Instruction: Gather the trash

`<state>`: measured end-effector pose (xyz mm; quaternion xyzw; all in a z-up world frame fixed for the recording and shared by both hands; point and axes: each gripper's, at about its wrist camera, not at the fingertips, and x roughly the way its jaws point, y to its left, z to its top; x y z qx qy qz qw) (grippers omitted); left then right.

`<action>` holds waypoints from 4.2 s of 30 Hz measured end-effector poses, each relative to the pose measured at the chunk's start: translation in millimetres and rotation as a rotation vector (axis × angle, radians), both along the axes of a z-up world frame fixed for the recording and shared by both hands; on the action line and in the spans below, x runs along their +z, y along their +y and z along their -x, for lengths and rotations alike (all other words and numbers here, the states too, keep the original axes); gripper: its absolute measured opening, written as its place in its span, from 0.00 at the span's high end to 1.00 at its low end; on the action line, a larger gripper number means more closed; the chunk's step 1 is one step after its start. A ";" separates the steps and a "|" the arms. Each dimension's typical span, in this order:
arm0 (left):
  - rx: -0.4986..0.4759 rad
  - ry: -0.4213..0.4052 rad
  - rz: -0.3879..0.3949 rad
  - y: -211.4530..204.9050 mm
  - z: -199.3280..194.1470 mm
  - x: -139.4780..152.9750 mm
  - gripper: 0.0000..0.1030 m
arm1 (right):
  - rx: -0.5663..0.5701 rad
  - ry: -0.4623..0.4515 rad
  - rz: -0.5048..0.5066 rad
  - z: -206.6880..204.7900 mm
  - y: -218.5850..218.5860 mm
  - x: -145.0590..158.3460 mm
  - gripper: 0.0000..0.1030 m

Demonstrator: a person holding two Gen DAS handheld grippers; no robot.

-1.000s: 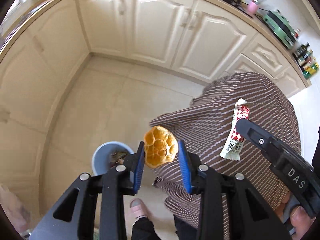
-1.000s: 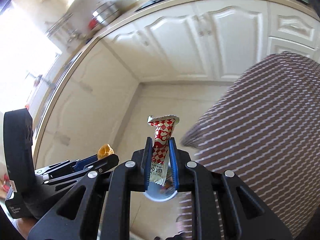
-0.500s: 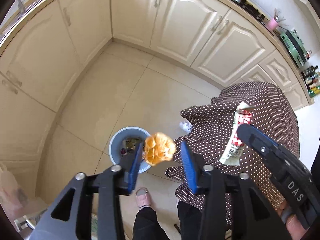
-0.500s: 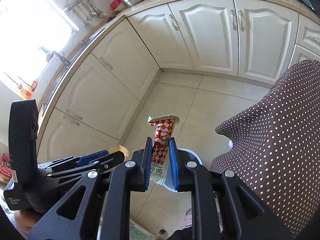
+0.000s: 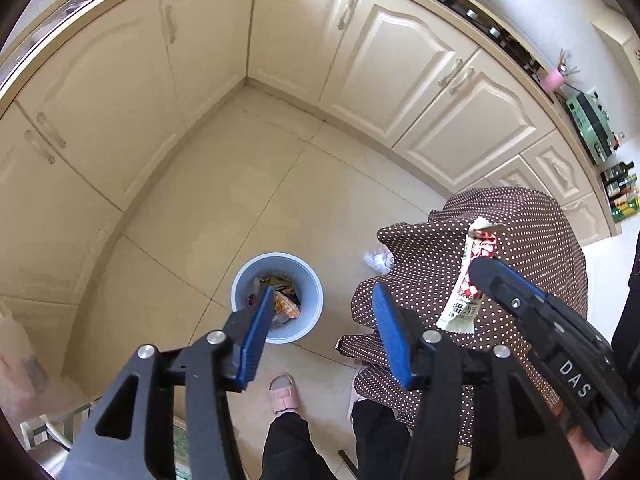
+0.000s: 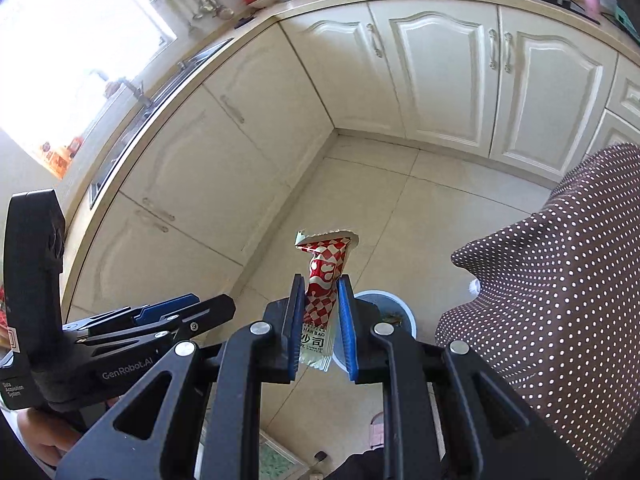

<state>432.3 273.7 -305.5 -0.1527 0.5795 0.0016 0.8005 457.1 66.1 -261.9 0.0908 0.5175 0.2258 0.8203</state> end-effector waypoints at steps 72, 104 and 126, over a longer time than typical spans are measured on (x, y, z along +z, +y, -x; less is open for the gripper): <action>-0.043 -0.684 -0.298 -259.5 343.8 303.7 0.18 | -0.180 -0.608 0.087 318.1 -268.8 214.4 0.11; -0.141 -0.881 -0.331 -258.9 475.0 331.5 0.12 | -0.294 -0.716 0.129 426.5 -268.6 235.4 0.07; -0.138 -0.873 -0.327 -254.2 474.0 333.8 0.12 | -0.268 -0.714 0.134 422.1 -265.8 237.6 0.07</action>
